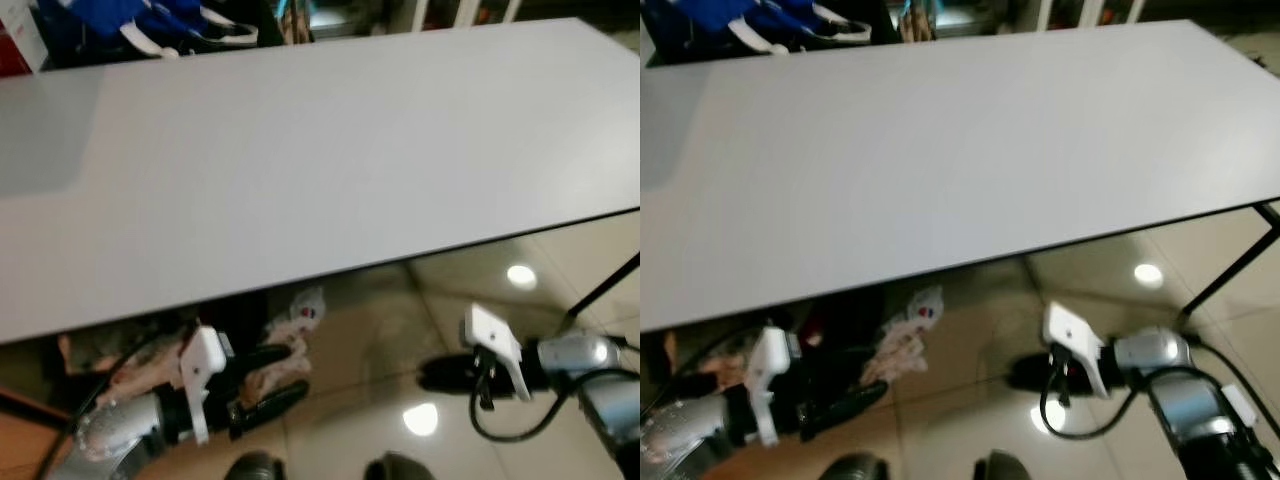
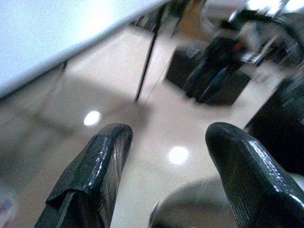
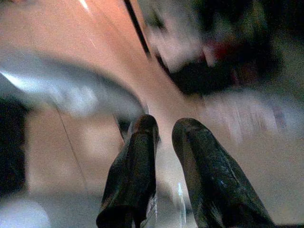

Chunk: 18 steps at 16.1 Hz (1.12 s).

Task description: Setting the table

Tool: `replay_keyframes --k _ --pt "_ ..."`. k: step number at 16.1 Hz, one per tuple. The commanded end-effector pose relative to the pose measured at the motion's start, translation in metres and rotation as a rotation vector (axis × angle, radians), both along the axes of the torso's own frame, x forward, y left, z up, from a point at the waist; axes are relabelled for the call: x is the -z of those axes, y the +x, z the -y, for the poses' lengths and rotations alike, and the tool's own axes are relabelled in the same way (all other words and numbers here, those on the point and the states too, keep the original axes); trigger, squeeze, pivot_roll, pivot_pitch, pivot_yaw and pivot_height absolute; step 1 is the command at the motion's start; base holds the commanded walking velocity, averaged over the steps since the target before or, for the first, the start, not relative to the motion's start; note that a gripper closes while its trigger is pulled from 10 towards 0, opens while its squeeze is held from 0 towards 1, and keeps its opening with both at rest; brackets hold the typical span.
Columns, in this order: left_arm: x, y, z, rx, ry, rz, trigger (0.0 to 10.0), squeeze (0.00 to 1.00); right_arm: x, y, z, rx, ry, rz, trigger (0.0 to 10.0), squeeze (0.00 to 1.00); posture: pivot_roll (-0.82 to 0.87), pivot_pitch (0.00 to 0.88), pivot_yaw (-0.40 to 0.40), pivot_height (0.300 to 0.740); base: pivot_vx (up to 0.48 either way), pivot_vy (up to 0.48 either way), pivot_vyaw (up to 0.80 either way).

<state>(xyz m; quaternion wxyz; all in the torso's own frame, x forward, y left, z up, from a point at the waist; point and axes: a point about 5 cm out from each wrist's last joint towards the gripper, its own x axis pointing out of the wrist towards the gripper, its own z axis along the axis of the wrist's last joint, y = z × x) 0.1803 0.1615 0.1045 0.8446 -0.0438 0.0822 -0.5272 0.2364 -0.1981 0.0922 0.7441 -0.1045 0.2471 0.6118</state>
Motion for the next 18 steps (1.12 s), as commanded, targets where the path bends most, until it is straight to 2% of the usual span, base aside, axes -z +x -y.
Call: replay_keyframes --k 1,2,3,4,5,6,7,8,9,11,13,14,15,18 --pt "-0.007 0.0 -0.005 -0.003 -0.038 -0.008 10.0 0.0 -0.017 0.0 -0.009 -0.049 0.093 0.02 10.0 0.0 -0.11 0.087 -0.006 0.74 0.0 0.461 0.0" --pt "-0.01 0.005 -0.008 -0.047 -0.052 -0.002 10.0 0.0 -0.032 0.002 -0.018 -0.058 0.201 0.037 10.0 0.0 -0.12 0.084 -0.005 0.74 0.0 0.461 0.0" --pt "-0.013 0.024 -0.024 -0.248 -0.115 0.012 10.0 0.0 -0.061 0.012 -0.038 -0.016 0.421 0.095 10.0 0.0 -0.11 0.08 -0.008 0.74 0.0 0.461 0.0" --pt "-0.006 0.045 -0.046 -0.511 -0.155 0.0 10.0 0.0 -0.055 0.037 -0.052 0.182 0.451 0.158 10.0 0.0 -0.11 0.077 -0.011 0.74 0.0 0.461 0.0" --pt "0.005 0.055 -0.058 -0.692 -0.153 -0.026 10.0 0.0 -0.033 0.053 -0.065 0.328 0.327 0.191 10.0 0.0 -0.1 0.075 -0.009 0.74 0.0 0.461 0.0" --pt "0.007 0.057 -0.059 -0.726 -0.155 -0.032 10.0 0.0 -0.024 0.056 -0.068 0.362 0.284 0.181 10.0 0.0 -0.1 0.069 -0.014 0.74 0.0 0.461 0.0" --pt "0.01 0.057 -0.051 -0.746 -0.171 -0.042 10.0 0.0 -0.011 0.056 -0.076 0.393 0.2 0.214 10.0 0.0 -0.09 0.071 -0.015 0.74 0.0 0.461 0.0" --pt "0.015 0.054 -0.039 -0.728 -0.142 -0.049 10.0 0.0 -0.002 0.053 -0.084 0.383 0.138 0.248 10.0 0.0 -0.09 0.068 -0.02 0.74 0.0 0.461 0.0" --pt "0.021 0.051 -0.027 -0.694 -0.12 -0.065 10.0 0.0 0.0 0.051 -0.091 0.373 0.145 0.258 10.0 0.0 -0.08 0.067 -0.019 0.74 0.0 0.461 0.0" --pt "0.024 0.047 -0.01 -0.632 -0.121 -0.068 10.0 0.0 -0.022 0.049 -0.11 0.311 0.299 0.265 10.0 0.0 -0.08 0.071 -0.017 0.74 0.0 0.461 0.78" --pt "0.02 0.049 -0.007 -0.621 -0.136 -0.051 10.0 0.0 -0.035 0.042 -0.12 0.214 0.403 0.253 10.0 0.0 -0.08 0.072 -0.015 0.74 0.0 0.461 0.77" --pt "0.016 0.05 -0.008 -0.612 -0.138 -0.039 10.0 0.0 -0.038 0.042 -0.121 0.21 0.432 0.224 10.0 0.0 -0.08 0.073 -0.016 0.74 0.0 0.461 0.0" --pt "0.014 0.051 -0.008 -0.606 -0.138 -0.032 10.0 0.0 -0.037 0.042 -0.12 0.21 0.418 0.228 10.0 0.0 -0.09 0.073 -0.016 0.74 0.0 0.461 0.0" --pt "0.007 0.058 -0.011 -0.625 -0.117 0.007 10.0 0.0 -0.023 0.057 -0.112 0.344 0.274 0.308 10.0 0.0 -0.09 0.079 -0.012 0.74 0.0 0.461 0.0"
